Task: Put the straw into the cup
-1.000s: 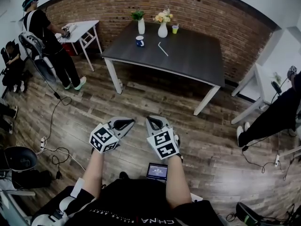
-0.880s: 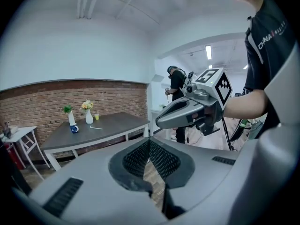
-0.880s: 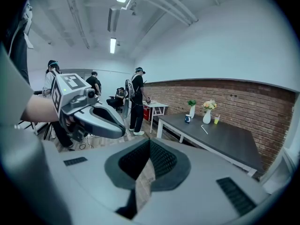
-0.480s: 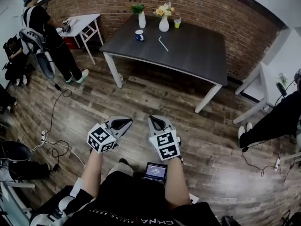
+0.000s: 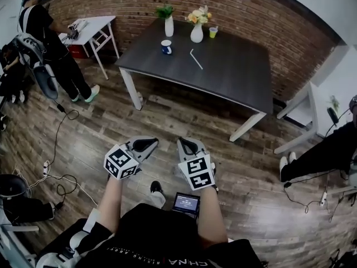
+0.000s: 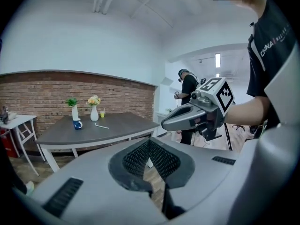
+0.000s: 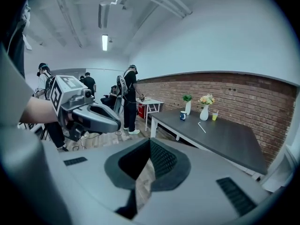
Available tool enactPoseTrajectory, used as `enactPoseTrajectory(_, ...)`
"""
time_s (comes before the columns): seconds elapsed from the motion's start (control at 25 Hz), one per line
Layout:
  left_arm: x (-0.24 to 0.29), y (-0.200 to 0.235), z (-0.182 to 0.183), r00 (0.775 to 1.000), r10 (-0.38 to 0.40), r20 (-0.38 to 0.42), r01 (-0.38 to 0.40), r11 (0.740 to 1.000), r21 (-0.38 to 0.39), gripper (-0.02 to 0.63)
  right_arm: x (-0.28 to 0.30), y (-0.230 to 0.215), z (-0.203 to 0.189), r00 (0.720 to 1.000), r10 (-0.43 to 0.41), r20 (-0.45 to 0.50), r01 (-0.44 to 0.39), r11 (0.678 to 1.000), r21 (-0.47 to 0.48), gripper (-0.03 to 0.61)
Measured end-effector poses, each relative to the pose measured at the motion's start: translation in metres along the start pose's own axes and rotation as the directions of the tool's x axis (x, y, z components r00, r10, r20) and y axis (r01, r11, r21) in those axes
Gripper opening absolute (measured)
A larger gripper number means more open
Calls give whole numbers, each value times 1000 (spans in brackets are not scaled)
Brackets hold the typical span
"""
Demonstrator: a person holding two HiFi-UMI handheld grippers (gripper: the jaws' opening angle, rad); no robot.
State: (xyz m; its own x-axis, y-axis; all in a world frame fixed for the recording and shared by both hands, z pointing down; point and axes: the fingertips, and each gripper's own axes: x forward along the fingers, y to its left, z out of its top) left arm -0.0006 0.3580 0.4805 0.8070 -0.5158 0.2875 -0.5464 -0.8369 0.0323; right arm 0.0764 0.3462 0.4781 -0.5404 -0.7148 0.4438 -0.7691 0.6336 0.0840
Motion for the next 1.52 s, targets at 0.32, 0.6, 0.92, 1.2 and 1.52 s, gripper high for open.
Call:
enactPoseTrajectory(0.32, 4, 88, 13, 999, -35, 22, 35, 999, 10, 3, 73, -16, 41, 999, -40, -34, 39, 999, -17, 6)
enactPoseTrajectory(0.6, 18, 128, 4, 998, -67, 12, 67, 998, -13, 3, 113, -26, 43, 994, -50, -93, 48, 999, -20, 6)
enactPoseTrajectory(0.92, 57, 169, 2, 997, -72, -1, 72, 997, -29, 3, 158, -67, 49, 996, -27, -88, 27, 1000, -1, 6)
enactPoseTrajectory(1.2, 112, 234, 35, 999, -44, -2, 44, 999, 0, 3, 205, -148, 71, 997, -9, -75, 9, 1000, 2, 6)
enactPoseTrajectory(1.52, 178, 276, 73, 997, -78, 30, 79, 996, -30, 3, 245, -214, 89, 995, 48, -83, -47, 999, 17, 6)
